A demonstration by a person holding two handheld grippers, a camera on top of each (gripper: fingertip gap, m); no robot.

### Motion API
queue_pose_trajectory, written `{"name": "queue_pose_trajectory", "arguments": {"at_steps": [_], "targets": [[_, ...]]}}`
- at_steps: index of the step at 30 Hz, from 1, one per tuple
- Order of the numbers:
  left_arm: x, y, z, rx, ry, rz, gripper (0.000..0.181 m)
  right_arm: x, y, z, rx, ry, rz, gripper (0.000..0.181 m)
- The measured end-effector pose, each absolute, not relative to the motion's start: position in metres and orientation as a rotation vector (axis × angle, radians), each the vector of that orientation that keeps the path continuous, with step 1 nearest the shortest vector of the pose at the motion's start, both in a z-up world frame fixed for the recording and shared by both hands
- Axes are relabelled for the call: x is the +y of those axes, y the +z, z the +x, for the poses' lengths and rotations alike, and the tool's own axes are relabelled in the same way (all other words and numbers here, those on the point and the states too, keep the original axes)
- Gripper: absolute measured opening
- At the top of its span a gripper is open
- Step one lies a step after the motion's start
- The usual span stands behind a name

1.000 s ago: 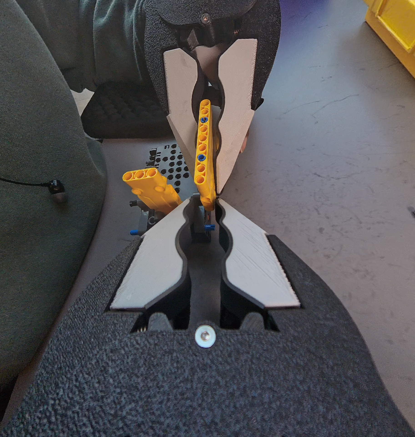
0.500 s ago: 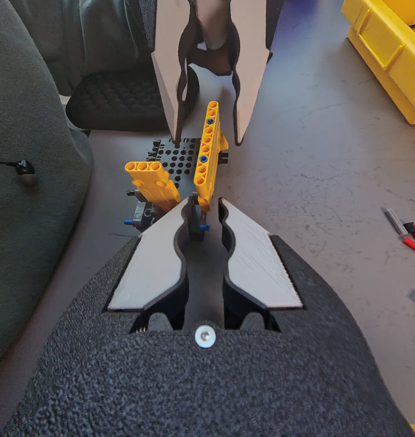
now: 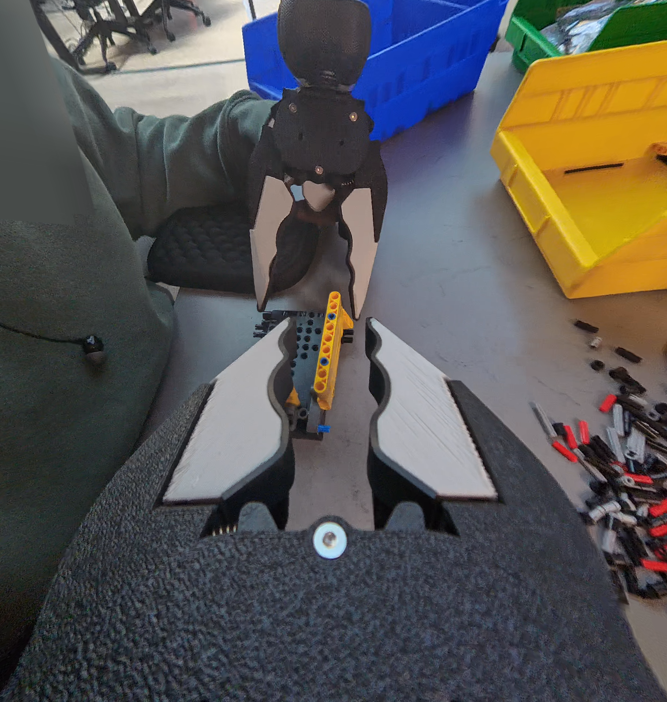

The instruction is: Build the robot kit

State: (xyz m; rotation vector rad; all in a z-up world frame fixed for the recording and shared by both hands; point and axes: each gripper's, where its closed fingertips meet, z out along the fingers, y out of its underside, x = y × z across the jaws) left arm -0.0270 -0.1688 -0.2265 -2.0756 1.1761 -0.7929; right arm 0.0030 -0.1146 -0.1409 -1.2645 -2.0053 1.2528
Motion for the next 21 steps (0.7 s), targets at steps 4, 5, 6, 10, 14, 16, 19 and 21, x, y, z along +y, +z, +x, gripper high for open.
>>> {"name": "queue_pose_trajectory", "arguments": {"at_steps": [4,5,6,10,14,16,19,21], "targets": [[-0.172,-0.241,-0.022,1.259,-0.719,-2.120,0.079,-0.129,-0.177,-0.020,-2.237,1.010,-1.279,0.043],[-0.171,-0.241,-0.021,1.260,-0.709,-2.113,0.079,-0.132,-0.187,-0.023,-2.296,0.963,-1.289,0.043],[-0.171,-0.241,-0.021,1.261,-0.704,-2.108,0.079,-0.135,-0.195,-0.024,-2.352,0.936,-1.302,0.044],[-0.164,-0.238,-0.021,1.242,-0.644,-2.063,0.079,-0.133,-0.209,-0.030,-2.454,0.813,-1.354,0.034],[-0.158,-0.235,-0.021,1.227,-0.598,-2.032,0.078,-0.128,-0.217,-0.033,-2.514,0.713,-1.417,0.028],[-0.157,-0.234,-0.021,1.223,-0.583,-2.025,0.078,-0.128,-0.218,-0.033,-2.537,0.686,-1.429,0.027],[-0.155,-0.235,-0.021,1.216,-0.557,-2.024,0.078,-0.126,-0.221,-0.035,-2.550,0.678,-1.441,0.026],[-0.155,-0.235,-0.020,1.222,-0.550,-2.018,0.077,-0.125,-0.224,-0.034,-2.563,0.694,-1.475,0.025]]}}
